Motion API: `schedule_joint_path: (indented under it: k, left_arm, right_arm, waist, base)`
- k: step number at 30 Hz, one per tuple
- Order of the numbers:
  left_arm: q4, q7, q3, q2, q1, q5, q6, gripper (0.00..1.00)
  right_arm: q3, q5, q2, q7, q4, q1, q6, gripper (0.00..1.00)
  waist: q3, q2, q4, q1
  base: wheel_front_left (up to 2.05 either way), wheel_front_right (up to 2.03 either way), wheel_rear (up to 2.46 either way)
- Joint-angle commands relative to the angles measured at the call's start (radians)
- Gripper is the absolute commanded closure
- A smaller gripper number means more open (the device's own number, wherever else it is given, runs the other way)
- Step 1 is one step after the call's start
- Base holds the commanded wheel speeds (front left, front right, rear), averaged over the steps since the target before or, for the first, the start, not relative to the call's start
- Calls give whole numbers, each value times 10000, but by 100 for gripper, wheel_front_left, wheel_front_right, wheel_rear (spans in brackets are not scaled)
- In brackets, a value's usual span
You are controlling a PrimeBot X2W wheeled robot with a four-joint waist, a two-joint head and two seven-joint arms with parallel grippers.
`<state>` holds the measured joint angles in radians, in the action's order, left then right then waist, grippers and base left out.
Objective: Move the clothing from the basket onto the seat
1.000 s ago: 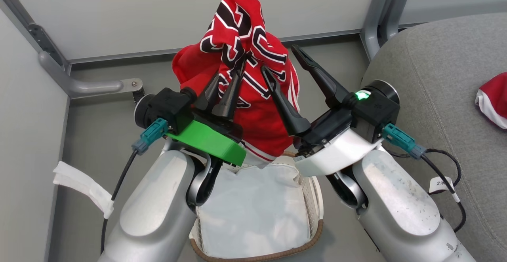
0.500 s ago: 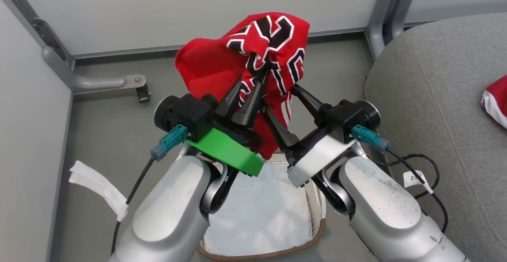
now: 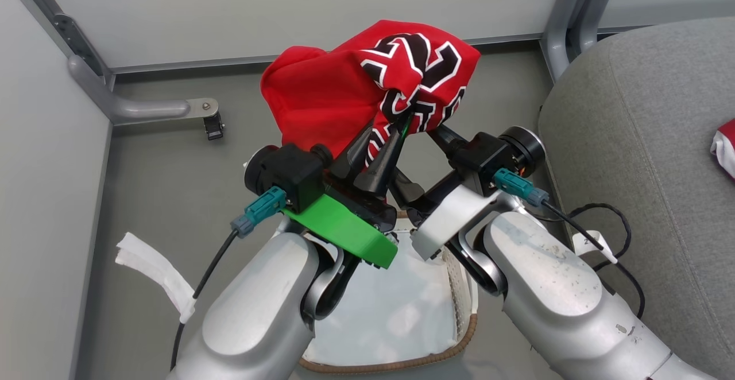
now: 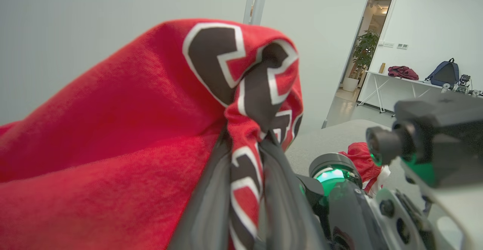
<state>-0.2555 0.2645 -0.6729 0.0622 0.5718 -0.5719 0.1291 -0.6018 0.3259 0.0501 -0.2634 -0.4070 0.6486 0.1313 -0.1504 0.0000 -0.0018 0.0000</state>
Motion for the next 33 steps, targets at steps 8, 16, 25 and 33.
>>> schedule_joint_path:
  k: [8, 16, 25, 33]
  left_arm:
    - [2, -7, -331, 89, 151, -534, 27, 100]
    - [15, -7, -497, 92, 120, -861, 27, 100]
    - [-58, -9, -387, 154, 66, -1005, 27, 100]
    - [88, -1, 243, 73, -130, -502, 15, 37]
  right_arm:
    - [17, -390, 20, -20, -138, 319, -12, 0]
    - [98, -566, 21, -20, -243, 480, -12, 0]
    - [385, -452, 88, -25, 36, 245, -12, 100]
    - [550, -372, 213, -20, 8, -119, -12, 100]
  waist:
    - [-93, 0, 178, 0]
    - [-154, 0, 364, 0]
    - [-149, 0, 476, 0]
    - [-101, 0, 358, 0]
  base:
    - [0, 0, 0]
    - [0, 0, 0]
    - [0, 0, 0]
    - [0, 0, 0]
